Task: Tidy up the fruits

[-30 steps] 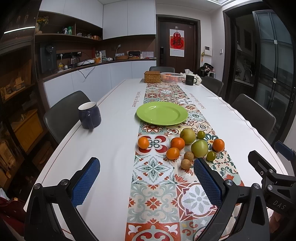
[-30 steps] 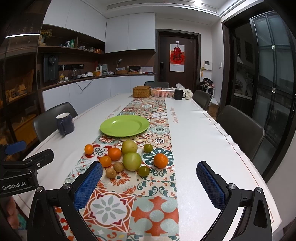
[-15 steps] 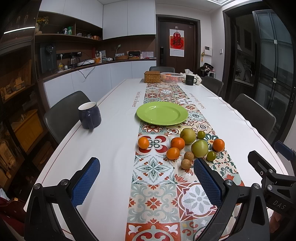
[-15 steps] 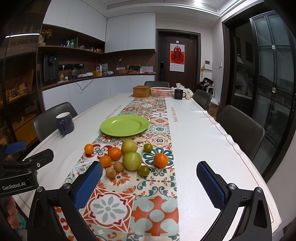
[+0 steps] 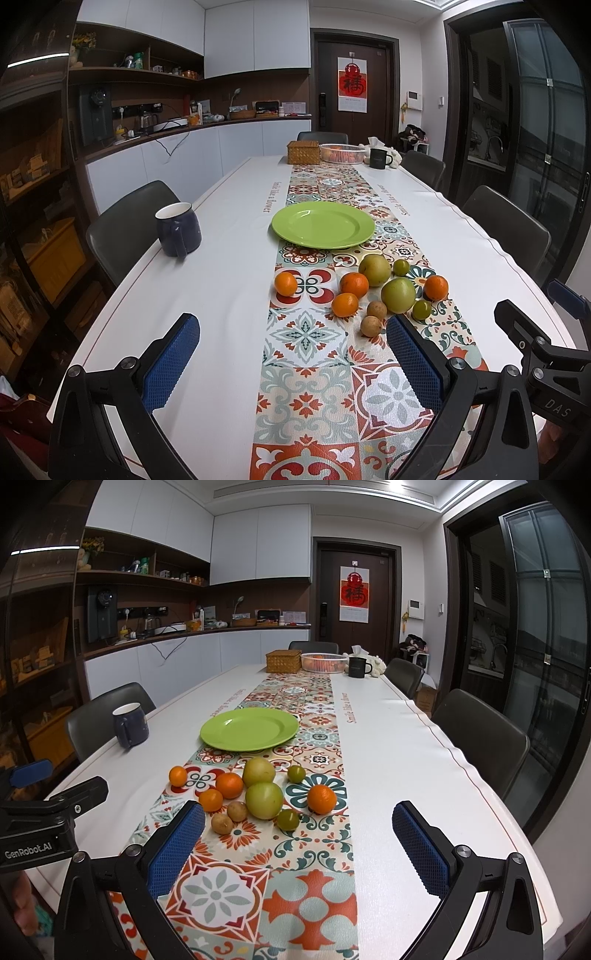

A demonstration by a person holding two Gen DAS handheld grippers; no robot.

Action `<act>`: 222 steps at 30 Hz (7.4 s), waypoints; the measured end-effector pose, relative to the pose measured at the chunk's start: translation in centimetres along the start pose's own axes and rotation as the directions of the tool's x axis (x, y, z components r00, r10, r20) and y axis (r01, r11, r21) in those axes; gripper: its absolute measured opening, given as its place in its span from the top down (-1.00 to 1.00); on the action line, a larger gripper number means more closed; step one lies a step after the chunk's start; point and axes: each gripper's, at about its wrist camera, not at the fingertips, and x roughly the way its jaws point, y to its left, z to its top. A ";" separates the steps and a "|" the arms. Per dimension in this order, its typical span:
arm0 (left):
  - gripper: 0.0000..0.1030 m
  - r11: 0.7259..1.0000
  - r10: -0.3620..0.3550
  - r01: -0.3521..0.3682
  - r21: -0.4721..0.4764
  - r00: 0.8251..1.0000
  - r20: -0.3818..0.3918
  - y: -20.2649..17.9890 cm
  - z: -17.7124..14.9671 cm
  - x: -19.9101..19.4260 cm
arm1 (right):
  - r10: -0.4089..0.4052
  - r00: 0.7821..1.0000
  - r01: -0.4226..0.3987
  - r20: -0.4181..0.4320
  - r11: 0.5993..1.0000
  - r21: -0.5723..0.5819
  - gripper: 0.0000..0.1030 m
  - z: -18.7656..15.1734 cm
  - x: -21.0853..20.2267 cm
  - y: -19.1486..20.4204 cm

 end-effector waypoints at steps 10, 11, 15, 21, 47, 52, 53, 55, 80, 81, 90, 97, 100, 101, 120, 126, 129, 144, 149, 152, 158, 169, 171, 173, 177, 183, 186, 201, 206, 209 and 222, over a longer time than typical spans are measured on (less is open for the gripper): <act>-1.00 1.000 0.000 0.000 0.000 1.000 -0.001 0.0 0.0 0.0 | 0.000 1.000 0.000 -0.002 1.000 0.000 -0.99 0.0 0.0 0.0; -1.00 1.000 0.000 0.000 0.000 1.000 -0.001 0.0 0.0 0.0 | 0.000 1.000 0.000 -0.002 1.000 0.000 -0.99 0.0 0.0 0.0; -1.00 1.000 -0.001 0.001 0.001 1.000 -0.005 0.1 0.2 -0.2 | 0.001 1.000 -0.001 -0.006 1.000 -0.001 -0.99 -0.1 0.1 0.0; -1.00 1.000 -0.001 0.001 0.009 1.000 -0.029 -0.3 -0.7 1.3 | 0.004 1.000 -0.004 -0.024 1.000 -0.003 -0.99 -0.4 0.8 0.1; -0.39 0.970 -0.135 0.168 0.178 0.973 -0.187 -3.0 0.3 12.7 | 0.056 0.958 -0.071 -0.280 0.996 -0.045 -0.46 -1.3 11.4 0.1; -0.24 0.963 -0.163 0.209 0.169 0.955 -0.248 -3.5 0.4 15.0 | 0.077 0.938 -0.097 -0.339 0.994 -0.041 -0.25 -1.7 13.5 0.2; -0.21 0.962 -0.169 0.216 0.165 0.951 -0.259 -3.6 0.4 15.4 | 0.082 0.933 -0.102 -0.351 0.994 -0.038 -0.22 -1.7 13.9 0.2; -0.19 0.961 -0.179 0.228 0.160 0.945 -0.272 -3.8 0.5 16.0 | 0.095 0.924 -0.113 -0.370 0.993 -0.028 -0.13 -1.9 14.6 0.1; 0.31 0.958 -0.223 0.271 0.095 0.910 -0.349 -4.4 0.7 18.6 | 0.169 0.890 -0.182 -0.424 0.983 0.010 0.37 -1.7 16.9 -0.3; 0.31 0.958 -0.223 0.269 0.095 0.913 -0.342 -4.4 0.9 18.2 | 0.168 0.894 -0.181 -0.415 0.983 0.008 0.37 -1.5 16.6 -0.3; 0.31 0.960 -0.226 0.260 0.109 0.941 -0.253 -3.8 4.2 16.0 | 0.230 0.920 -0.244 -0.318 0.970 -0.007 0.39 2.8 14.9 0.0; 0.31 0.966 -0.199 0.225 0.127 0.962 -0.187 -2.5 7.8 16.6 | 0.281 0.928 -0.299 -0.247 0.953 -0.040 0.44 7.1 16.7 1.2; 0.31 0.970 -0.185 0.208 0.127 0.967 -0.177 -1.6 9.4 17.8 | 0.302 0.923 -0.322 -0.239 0.945 -0.048 0.45 8.6 18.5 2.1; 0.31 0.970 -0.185 0.208 0.123 0.967 -0.175 -1.4 9.8 18.1 | 0.302 0.923 -0.323 -0.240 0.945 -0.053 0.45 8.9 19.0 2.3; 0.31 0.954 -0.231 0.278 0.113 0.921 -0.314 -0.9 13.0 30.1 | 0.344 0.839 -0.401 -0.422 0.915 -0.050 0.45 12.2 32.4 4.0; 0.27 0.959 -0.199 0.256 0.117 0.910 -0.364 -0.9 12.0 32.3 | 0.326 0.822 -0.394 -0.468 0.918 -0.051 0.45 11.1 34.7 4.3; -0.06 0.966 -0.178 0.231 0.119 0.921 -0.345 -0.5 12.0 32.0 | 0.314 0.825 -0.380 -0.469 0.924 -0.050 0.41 10.9 35.1 4.3; -0.55 0.978 -0.079 0.114 0.177 0.978 -0.191 -1.0 12.5 22.1 | 0.278 0.914 -0.316 -0.296 0.945 -0.089 -0.12 12.5 26.0 2.3; -0.67 0.984 -0.072 0.095 0.154 0.987 -0.147 -1.5 12.5 18.1 | 0.281 0.928 -0.310 -0.244 0.946 -0.090 -0.26 12.8 22.0 1.4; -0.72 0.986 -0.075 0.093 0.141 0.989 -0.124 -1.8 12.1 15.9 | 0.266 0.940 -0.293 -0.215 0.951 -0.100 -0.34 12.8 19.7 0.8; -0.77 0.988 -0.063 0.078 0.135 0.992 -0.112 -2.7 10.9 12.5 | 0.241 0.954 -0.262 -0.177 0.959 -0.109 -0.44 12.3 16.5 -0.7; -0.79 0.983 -0.060 0.088 0.160 0.983 -0.173 -4.7 7.7 10.4 | 0.215 0.950 -0.249 -0.225 0.959 -0.135 -0.45 9.4 14.1 -2.9; -0.79 0.981 -0.057 0.091 0.169 0.979 -0.196 -5.2 6.9 10.4 | 0.202 0.949 -0.241 -0.242 0.960 -0.143 -0.45 8.7 14.0 -3.1; -0.79 0.979 -0.058 0.099 0.176 0.972 -0.228 -5.6 6.0 10.8 | 0.189 0.947 -0.233 -0.261 0.961 -0.148 -0.45 7.8 14.0 -3.5; -0.79 0.974 -0.066 0.127 0.188 0.952 -0.297 -6.4 4.2 11.8 | 0.177 0.933 -0.228 -0.313 0.964 -0.135 -0.45 6.1 14.6 -4.4; -0.78 0.971 -0.080 0.160 0.180 0.919 -0.386 -7.2 2.0 13.7 | 0.154 0.909 -0.215 -0.388 0.970 -0.117 -0.45 3.6 15.9 -5.1; -0.77 0.969 -0.093 0.178 0.171 0.904 -0.417 -7.5 1.3 14.6 | 0.155 0.895 -0.219 -0.418 0.969 -0.110 -0.45 2.5 16.7 -5.4; -0.13 0.969 -0.127 0.213 0.123 0.862 -0.491 -7.9 -0.3 18.1 | 0.178 0.855 -0.256 -0.487 0.962 -0.099 -0.33 0.5 20.5 -5.0; 0.26 0.964 -0.161 0.244 0.101 0.847 -0.506 -8.0 -0.6 18.5 | 0.187 0.842 -0.266 -0.506 0.960 -0.089 -0.15 0.1 21.6 -4.8; 0.45 0.958 -0.181 0.267 0.102 0.841 -0.509 -8.2 -0.7 18.5 | 0.199 0.834 -0.278 -0.515 0.957 -0.080 0.05 -0.1 21.9 -4.7; 0.45 0.955 -0.201 0.279 0.099 0.857 -0.474 -8.1 -0.4 17.6 | 0.209 0.841 -0.288 -0.500 0.954 -0.086 0.22 -0.1 20.6 -4.1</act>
